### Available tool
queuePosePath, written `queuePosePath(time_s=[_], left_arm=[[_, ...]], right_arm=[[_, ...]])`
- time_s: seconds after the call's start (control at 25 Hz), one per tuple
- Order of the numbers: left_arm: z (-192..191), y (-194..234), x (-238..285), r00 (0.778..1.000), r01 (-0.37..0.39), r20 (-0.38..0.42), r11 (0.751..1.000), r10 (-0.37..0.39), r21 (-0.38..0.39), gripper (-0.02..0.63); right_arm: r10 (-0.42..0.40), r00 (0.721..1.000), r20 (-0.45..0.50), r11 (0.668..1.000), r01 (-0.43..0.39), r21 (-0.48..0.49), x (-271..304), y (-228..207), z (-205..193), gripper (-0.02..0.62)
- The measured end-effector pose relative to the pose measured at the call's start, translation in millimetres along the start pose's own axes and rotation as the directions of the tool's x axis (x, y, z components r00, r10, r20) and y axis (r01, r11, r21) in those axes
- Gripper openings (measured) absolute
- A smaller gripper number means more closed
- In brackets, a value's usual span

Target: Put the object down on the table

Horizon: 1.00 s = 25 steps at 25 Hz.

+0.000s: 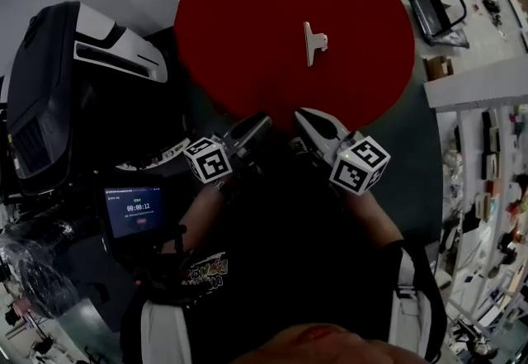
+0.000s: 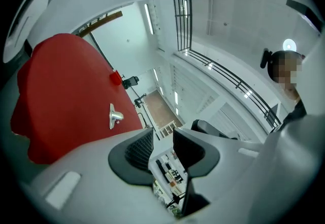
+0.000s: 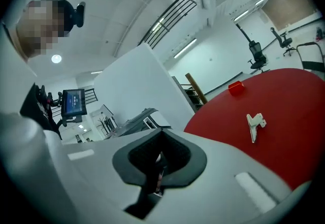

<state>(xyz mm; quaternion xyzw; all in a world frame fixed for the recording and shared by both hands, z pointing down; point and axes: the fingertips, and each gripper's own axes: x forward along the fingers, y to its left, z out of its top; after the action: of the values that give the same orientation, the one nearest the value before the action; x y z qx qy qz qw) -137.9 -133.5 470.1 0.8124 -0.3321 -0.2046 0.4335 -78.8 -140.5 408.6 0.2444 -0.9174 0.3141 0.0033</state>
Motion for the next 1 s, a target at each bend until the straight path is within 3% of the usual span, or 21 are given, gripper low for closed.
queuePosePath(time_s=[0.12, 0.28, 0.56, 1.0], left_arm=[[-21, -7, -7, 0.997, 0.043, -0.065, 0.999, -0.043, -0.005, 0.123], [-40, -18, -14, 0.992, 0.058, -0.115, 0.998, -0.058, -0.007, 0.123], [-42, -46, -13, 0.996, 0.039, -0.077, 0.996, -0.032, 0.084, 0.123], [-137, -121, 29, 0.993, 0.037, -0.117, 0.983, -0.016, 0.182, 0.123]], right_arm=[[-0.056, 0.998, 0.037, 0.997, 0.053, 0.058, -17, 7, -20, 0.003], [-0.068, 0.995, 0.075, 0.995, 0.062, 0.079, -33, 18, -30, 0.003], [-0.016, 0.998, 0.063, 0.999, 0.013, 0.039, -57, 37, -32, 0.003], [0.009, 0.997, 0.078, 0.999, -0.012, 0.042, -175, 23, -35, 0.003]])
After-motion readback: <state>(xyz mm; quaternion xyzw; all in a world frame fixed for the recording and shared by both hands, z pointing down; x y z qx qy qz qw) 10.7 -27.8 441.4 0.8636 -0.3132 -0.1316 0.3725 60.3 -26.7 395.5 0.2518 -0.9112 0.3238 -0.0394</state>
